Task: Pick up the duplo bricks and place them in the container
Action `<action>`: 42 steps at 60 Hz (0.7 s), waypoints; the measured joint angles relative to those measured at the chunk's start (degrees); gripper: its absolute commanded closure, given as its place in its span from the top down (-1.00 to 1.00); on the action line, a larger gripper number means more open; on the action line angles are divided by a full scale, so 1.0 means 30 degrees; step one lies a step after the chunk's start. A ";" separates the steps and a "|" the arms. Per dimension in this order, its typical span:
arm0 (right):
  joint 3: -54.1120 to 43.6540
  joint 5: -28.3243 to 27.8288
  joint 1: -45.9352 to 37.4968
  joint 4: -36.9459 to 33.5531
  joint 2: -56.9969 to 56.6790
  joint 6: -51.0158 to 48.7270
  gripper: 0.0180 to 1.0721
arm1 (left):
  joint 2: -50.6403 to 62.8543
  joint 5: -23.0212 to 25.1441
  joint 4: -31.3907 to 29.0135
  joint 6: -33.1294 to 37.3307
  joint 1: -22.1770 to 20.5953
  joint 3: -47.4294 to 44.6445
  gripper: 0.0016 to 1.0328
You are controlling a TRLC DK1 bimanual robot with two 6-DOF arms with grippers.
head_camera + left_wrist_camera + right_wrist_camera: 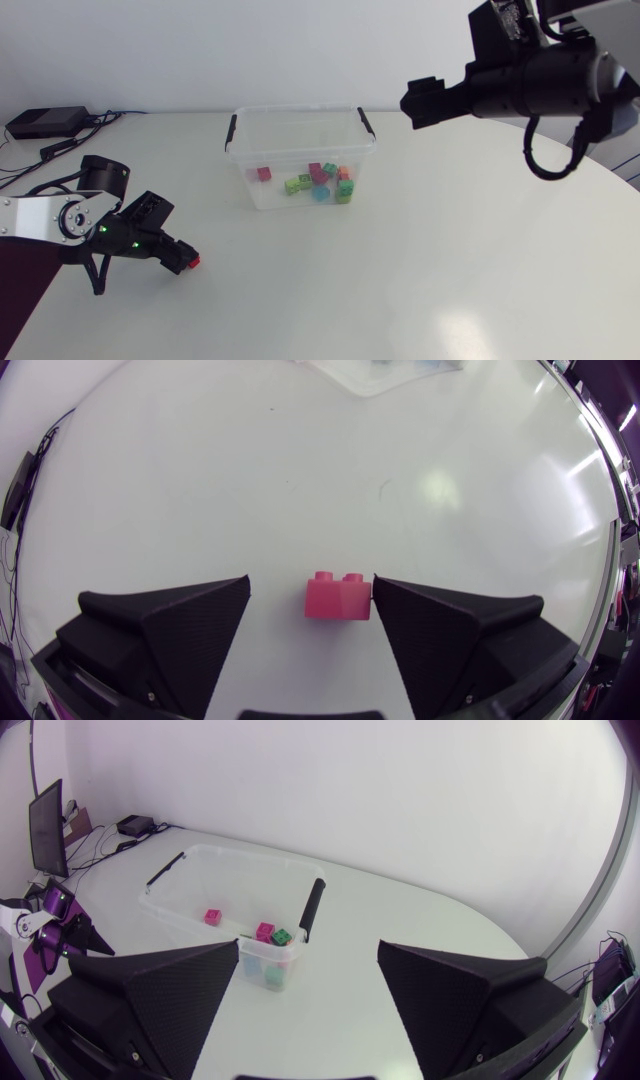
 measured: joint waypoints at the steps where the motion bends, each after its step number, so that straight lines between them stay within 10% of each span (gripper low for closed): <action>1: -0.0153 0.0007 0.0000 -0.0066 -0.0160 0.0000 0.91 | 0.0029 0.0007 0.0007 0.0015 0.0000 -0.0029 0.48; 12: -0.2397 0.0379 -0.0015 -0.0481 -0.2623 0.0007 0.91 | 0.0372 -0.0342 0.0918 0.0270 -0.0430 -0.0641 -0.05; 15: -0.3191 0.0605 -0.0015 -0.0495 -0.3563 0.0007 0.91 | 0.0503 -0.0437 0.1319 0.0277 -0.0685 -0.0903 -0.53; 42: -1.0061 0.1078 -0.3220 0.0153 -1.2109 -0.0146 0.91 | -0.2994 -0.0495 0.0386 -0.0029 -0.1923 -0.1319 -0.59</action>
